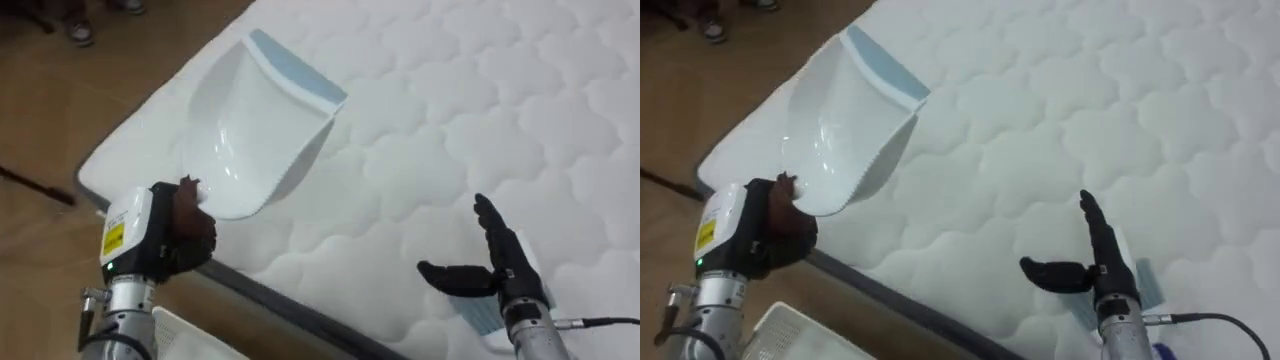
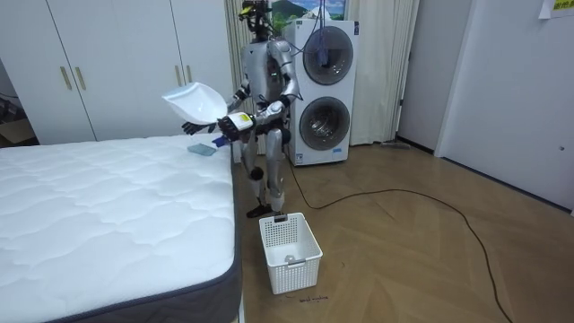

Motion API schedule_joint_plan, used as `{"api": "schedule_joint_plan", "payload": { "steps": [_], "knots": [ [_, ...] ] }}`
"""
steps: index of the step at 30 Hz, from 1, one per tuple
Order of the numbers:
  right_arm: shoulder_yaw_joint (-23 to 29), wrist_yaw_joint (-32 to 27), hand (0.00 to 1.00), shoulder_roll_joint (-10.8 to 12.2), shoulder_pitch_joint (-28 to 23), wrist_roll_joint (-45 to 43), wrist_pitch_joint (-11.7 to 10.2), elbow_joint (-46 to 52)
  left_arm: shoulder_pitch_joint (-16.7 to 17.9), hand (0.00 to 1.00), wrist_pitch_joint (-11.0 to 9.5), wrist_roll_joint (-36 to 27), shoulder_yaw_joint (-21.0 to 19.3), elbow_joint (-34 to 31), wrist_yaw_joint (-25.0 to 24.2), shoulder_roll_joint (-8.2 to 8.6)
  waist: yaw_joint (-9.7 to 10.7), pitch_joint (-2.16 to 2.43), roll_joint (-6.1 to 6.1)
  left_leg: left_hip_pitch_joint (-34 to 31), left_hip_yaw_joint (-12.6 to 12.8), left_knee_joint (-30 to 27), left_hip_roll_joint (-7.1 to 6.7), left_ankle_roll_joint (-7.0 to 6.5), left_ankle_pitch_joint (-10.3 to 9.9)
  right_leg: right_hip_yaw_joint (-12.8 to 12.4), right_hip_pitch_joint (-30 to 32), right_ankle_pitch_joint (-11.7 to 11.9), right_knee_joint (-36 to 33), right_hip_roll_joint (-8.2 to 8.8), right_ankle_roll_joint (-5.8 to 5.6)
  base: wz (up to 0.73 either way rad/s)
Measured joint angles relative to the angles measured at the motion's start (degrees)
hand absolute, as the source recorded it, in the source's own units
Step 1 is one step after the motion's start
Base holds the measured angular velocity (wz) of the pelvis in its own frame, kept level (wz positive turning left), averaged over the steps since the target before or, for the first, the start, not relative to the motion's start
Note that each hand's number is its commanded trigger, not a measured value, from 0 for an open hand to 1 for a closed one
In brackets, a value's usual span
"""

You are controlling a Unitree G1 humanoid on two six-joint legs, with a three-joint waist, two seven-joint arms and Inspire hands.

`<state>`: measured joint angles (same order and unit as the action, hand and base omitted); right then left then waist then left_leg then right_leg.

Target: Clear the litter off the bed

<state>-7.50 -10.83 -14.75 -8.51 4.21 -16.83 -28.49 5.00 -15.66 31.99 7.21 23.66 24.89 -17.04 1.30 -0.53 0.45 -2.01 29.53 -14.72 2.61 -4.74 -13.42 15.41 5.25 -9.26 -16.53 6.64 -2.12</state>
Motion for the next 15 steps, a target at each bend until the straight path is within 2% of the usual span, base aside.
{"api": "schedule_joint_plan", "payload": {
  "steps": [1, 2, 3, 4, 5, 6, 8, 11, 13, 15],
  "knots": [
    [0.23, 0.57, 0.0, 0.01, -0.1, -0.03, 0.04, -0.01, 0.53, 0.27, 0.32, -1.28, -0.15, 0.01, -0.59, 0.67, 0.08, 0.04, -0.09, 0.84, -0.03, 0.08, 0.11, 0.17, 0.08, -1.99, 0.15, 0.26, -0.05, -0.69, 0.38, -1.06],
    [0.34, 1.36, 0.0, 0.02, -0.06, -0.14, 0.04, -0.12, 1.54, 0.0, 0.35, -2.82, -0.45, -0.01, -0.67, 1.18, -0.76, 0.13, -0.16, 1.5, -2.92, 0.04, -0.28, 0.35, 0.15, -5.29, 0.72, 0.68, -0.1, -1.8, 0.84, -1.63],
    [0.28, 1.85, 0.0, 0.12, 0.13, -0.55, 0.0, -0.74, 2.67, 0.0, 0.35, -4.15, -0.77, 0.0, -0.72, 1.35, -2.29, 0.15, -0.17, 1.86, -10.9, -0.22, -1.43, 0.48, 0.21, -8.79, 1.13, 1.28, -0.06, -3.1, 1.42, -1.67],
    [0.27, 2.05, 0.0, 0.19, 0.23, -0.88, 0.0, -1.22, 3.18, 0.0, 0.35, -4.47, -1.09, 0.01, -0.84, 1.43, -3.05, 0.19, -0.22, 2.0, -15.87, -0.24, -2.19, 0.55, 0.22, -10.55, 1.38, 1.61, -0.02, -3.86, 1.67, -1.68],
    [0.26, 2.35, 0.0, 0.23, 0.42, -1.7, 0.03, -2.25, 4.18, 0.0, 0.35, -5.28, -2.03, 0.15, -1.1, 1.74, -3.34, 0.33, -0.12, 2.47, -22.42, -0.08, -3.02, 0.87, 0.05, -12.89, 1.35, 2.27, 0.69, -5.19, 2.07, -1.32],
    [0.35, 2.33, 0.0, 0.24, -0.01, -2.32, 0.18, -2.47, 5.11, 0.0, 0.35, -5.7, -2.95, 0.16, -1.76, 2.01, -3.37, 0.57, -0.04, 3.05, -24.09, 0.51, -3.05, 1.24, -0.18, -14.31, 1.34, 2.74, 1.21, -6.29, 2.37, -1.08],
    [0.92, 2.35, 0.0, 0.24, -1.2, -2.75, 0.28, -2.48, 6.21, 0.0, 0.35, -7.21, -3.19, 0.15, -3.29, 2.39, -2.97, 0.66, -0.19, 4.32, -23.71, 1.74, -2.85, 1.66, -0.31, -16.83, 1.39, 2.96, 0.93, -7.83, 2.8, -0.74],
    [0.94, 3.01, 0.0, 0.51, -1.9, -2.45, 0.51, -4.19, 7.35, 0.0, 0.26, -10.25, -2.81, 1.72, -5.0, 3.7, -2.34, 0.64, -0.29, 6.02, -24.2, 3.27, -2.43, 2.05, -0.35, -17.13, 0.92, 3.35, 0.84, -8.87, 3.62, -0.58],
    [1.06, 3.87, 0.0, 0.7, -1.91, -2.4, 0.71, -6.27, 7.66, 0.0, 0.26, -11.26, -2.49, 3.39, -5.48, 4.37, -1.48, 0.61, -0.48, 6.81, -25.57, 3.97, -2.41, 2.21, -0.36, -17.14, 0.51, 3.12, 0.87, -9.03, 3.95, -0.2],
    [2.07, 4.04, 0.0, 1.38, -1.88, -2.58, 0.87, -8.43, 7.42, 0.0, 0.1, -12.68, -2.45, 5.59, -5.67, 4.8, -1.19, 0.48, -0.75, 6.88, -25.76, 4.29, -2.49, 2.44, -0.35, -17.28, 0.57, 3.01, 0.98, -9.69, 4.16, -0.03]
  ]
}}
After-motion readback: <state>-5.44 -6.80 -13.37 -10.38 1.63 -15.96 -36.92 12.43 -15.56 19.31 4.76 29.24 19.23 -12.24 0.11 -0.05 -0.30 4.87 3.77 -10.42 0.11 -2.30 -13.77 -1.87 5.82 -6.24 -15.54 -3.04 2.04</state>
